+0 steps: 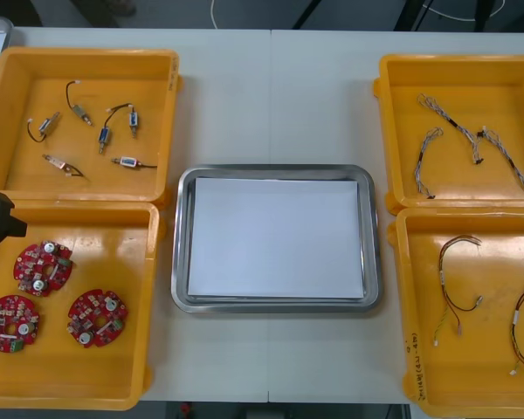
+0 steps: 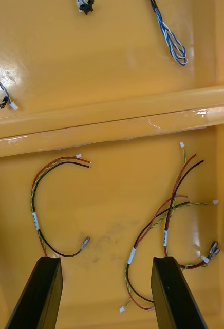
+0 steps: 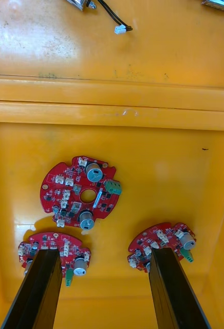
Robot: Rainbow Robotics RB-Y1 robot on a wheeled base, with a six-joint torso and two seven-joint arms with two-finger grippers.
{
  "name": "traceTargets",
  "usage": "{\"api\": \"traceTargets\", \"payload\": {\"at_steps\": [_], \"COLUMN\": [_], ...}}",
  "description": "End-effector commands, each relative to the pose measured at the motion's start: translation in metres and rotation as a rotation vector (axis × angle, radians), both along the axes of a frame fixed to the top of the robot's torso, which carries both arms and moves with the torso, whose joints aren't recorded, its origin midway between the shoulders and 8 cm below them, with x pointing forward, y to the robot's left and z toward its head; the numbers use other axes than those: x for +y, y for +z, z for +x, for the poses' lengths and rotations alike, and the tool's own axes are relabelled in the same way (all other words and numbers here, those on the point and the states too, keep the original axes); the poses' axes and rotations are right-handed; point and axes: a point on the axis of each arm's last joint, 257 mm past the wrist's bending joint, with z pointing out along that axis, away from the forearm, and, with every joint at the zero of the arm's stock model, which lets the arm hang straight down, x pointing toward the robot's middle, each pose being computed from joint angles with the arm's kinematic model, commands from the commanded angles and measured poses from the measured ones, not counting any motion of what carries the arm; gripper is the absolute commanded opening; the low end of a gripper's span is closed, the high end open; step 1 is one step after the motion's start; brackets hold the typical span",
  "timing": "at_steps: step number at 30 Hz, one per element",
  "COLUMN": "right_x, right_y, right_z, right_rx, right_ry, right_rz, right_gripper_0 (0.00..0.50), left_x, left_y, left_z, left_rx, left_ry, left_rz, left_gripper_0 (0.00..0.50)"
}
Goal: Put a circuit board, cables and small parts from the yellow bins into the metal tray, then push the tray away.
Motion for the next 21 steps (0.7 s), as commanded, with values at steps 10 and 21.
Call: {"api": "traceTargets", "payload": {"at_steps": [10,21], "right_x": [-0.0153,-0.0153], "right_y": [0.0062,0.0062], "right_z": [-0.0055,-0.0055], "right_rx": [0.0,0.0], "right_ry": [-0.032,-0.032], "right_rz": [-0.023,-0.023], "right_gripper_0": [0.5,0.5], "left_x": [-0.0083,-0.0083], "left_y": [0.0054,0.0054], "left_z": [0.0059,0.0059], "left_rx": [-0.013,-0.013], "left_ry": [0.078,0.078], "left_rz": [-0.05,-0.05], "left_gripper_0": [0.5,0.5]}}
